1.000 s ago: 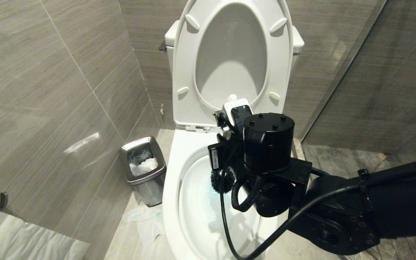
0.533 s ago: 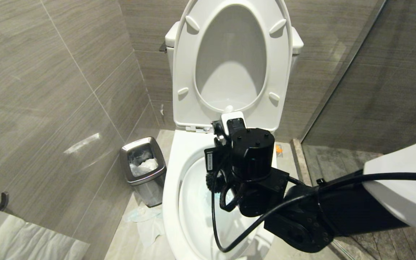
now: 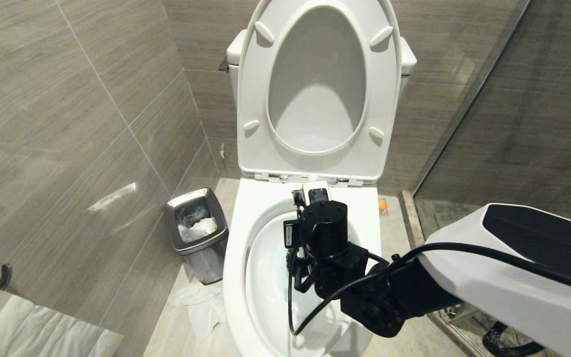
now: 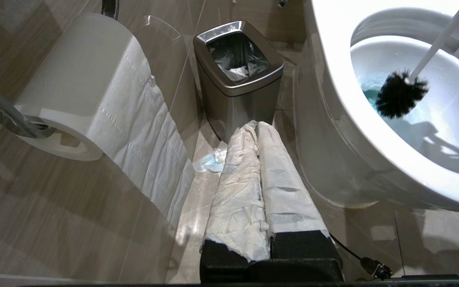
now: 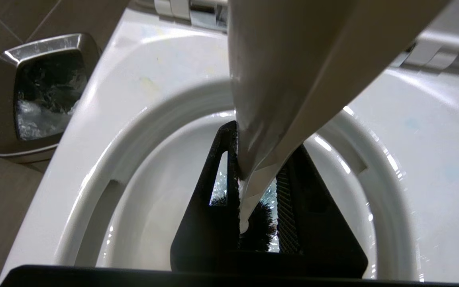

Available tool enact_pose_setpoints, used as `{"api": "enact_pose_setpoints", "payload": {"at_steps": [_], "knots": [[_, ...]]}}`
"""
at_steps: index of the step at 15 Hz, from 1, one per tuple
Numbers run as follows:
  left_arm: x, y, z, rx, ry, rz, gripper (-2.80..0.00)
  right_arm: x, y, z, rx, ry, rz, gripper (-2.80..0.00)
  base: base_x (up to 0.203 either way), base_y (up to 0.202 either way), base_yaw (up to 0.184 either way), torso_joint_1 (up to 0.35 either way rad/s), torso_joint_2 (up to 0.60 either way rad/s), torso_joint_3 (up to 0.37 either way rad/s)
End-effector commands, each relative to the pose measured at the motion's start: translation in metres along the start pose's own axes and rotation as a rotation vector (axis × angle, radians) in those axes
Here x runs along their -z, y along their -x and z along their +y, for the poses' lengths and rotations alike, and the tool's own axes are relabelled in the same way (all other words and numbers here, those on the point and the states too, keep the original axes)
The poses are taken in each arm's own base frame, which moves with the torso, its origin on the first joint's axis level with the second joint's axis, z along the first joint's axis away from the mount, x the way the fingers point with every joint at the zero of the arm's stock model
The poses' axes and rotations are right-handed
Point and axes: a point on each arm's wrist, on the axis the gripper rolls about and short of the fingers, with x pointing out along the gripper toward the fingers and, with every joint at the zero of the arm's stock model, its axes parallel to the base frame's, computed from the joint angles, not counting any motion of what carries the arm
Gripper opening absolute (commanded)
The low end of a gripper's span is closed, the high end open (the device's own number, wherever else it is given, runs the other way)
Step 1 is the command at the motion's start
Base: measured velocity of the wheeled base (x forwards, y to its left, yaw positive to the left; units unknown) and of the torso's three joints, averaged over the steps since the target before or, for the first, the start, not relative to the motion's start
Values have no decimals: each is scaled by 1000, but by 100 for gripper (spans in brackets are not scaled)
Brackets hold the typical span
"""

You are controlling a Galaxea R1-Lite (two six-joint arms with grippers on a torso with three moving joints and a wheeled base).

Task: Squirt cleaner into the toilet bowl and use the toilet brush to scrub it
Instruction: Scrub the toilet bowl

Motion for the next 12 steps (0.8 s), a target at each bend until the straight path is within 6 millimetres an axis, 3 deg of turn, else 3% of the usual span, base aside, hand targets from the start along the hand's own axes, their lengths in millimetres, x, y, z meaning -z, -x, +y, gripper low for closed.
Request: {"api": "enact_pose_setpoints", "payload": {"at_steps": [1,5,8,12], "knots": [[0,0,0,0,0,1,-280,29,-12,-1,20,0,49,-280,0,0,0,0,0,0],[0,0,0,0,0,0,-280,30,-29,-24,79,-19,52,-280,0,0,0,0,0,0],[0,0,0,0,0,2,-280,16,-37,-36,104,-39,27,-280,0,0,0,0,0,0],[0,0,0,0,0,2,-280,-1,-46,-30,98,-88,-39,-280,0,0,0,0,0,0]]}}
